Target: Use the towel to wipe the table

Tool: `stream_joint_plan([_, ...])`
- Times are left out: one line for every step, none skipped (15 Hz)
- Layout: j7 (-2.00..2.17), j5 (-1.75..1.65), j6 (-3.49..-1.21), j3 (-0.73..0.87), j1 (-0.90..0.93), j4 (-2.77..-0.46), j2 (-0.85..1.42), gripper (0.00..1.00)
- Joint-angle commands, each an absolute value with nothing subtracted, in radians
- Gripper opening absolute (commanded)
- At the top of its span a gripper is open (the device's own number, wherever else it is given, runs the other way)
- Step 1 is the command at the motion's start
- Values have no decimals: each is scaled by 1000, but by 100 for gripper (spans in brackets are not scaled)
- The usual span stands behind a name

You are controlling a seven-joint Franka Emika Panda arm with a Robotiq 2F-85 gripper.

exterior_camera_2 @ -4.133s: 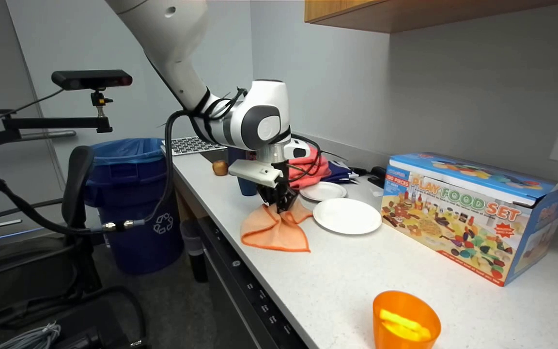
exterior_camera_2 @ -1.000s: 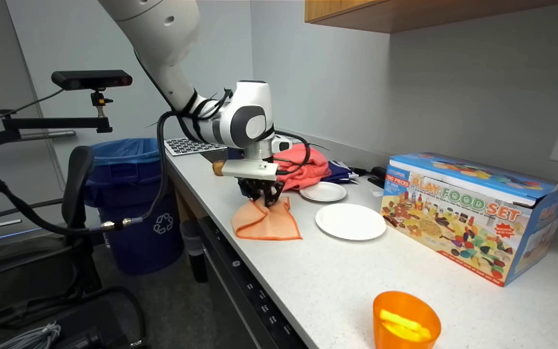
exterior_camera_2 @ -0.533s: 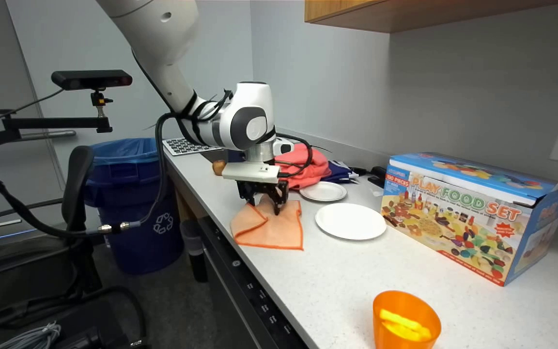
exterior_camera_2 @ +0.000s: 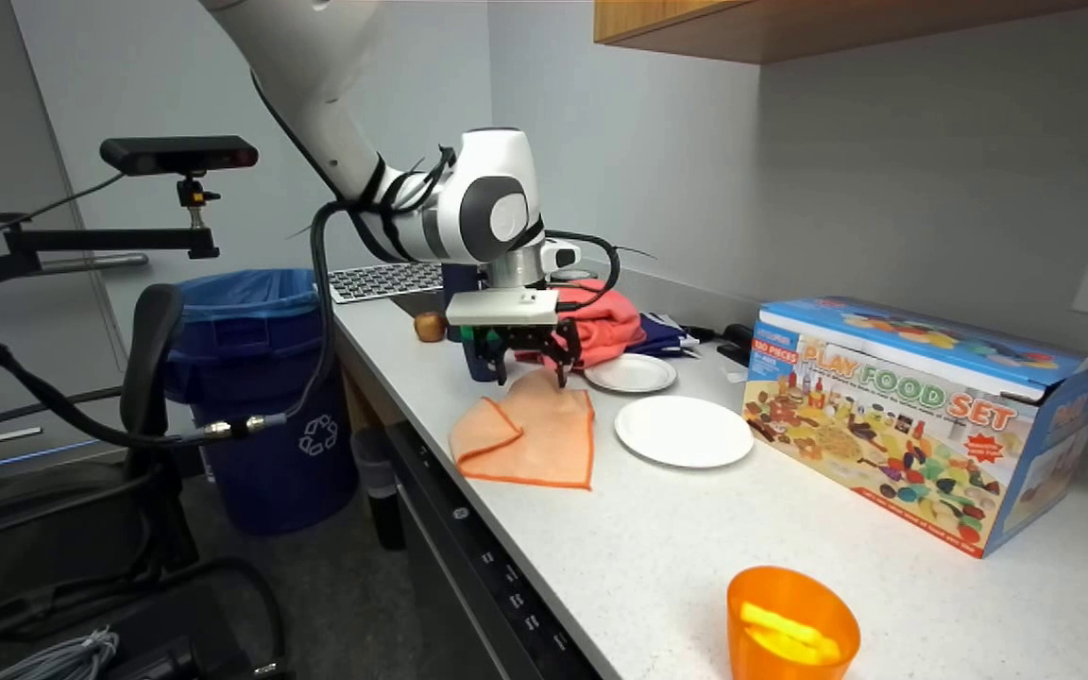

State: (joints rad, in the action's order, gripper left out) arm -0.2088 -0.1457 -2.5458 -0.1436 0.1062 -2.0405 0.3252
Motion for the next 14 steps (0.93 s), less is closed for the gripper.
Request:
stream_joint_plan([-197,-175,-2479,-134,131,-1988,309,100])
stream_joint_plan([-197,-174,-2467,-135,134,-1977,309,100])
stream_joint_plan([-197,-170,-2450,-137,135,-1969,307,100])
stream_joint_plan([-198,-168,-2435,-138,137,-1961,307,100])
stream_joint_plan([-198,-167,-2422,-138,138,-1954,307,100])
stream_joint_plan([-202,-165,-2415,-140,138,-1949,308,100])
stream_joint_plan([-205,-161,-2410,-142,138,-1944,309,100])
stream_joint_plan([-206,-157,-2406,-143,137,-1942,310,100])
stream_joint_plan([-196,-158,-2400,-142,139,-1938,310,100])
stream_joint_plan([-178,-170,-2400,-136,144,-1937,309,100])
stream_joint_plan([-206,-151,-2432,-144,132,-1953,316,100])
stream_joint_plan([-203,-151,-2432,-144,132,-1952,316,100])
stream_joint_plan([-202,-151,-2432,-144,132,-1952,316,100])
stream_joint_plan([-201,-151,-2432,-144,132,-1952,316,100])
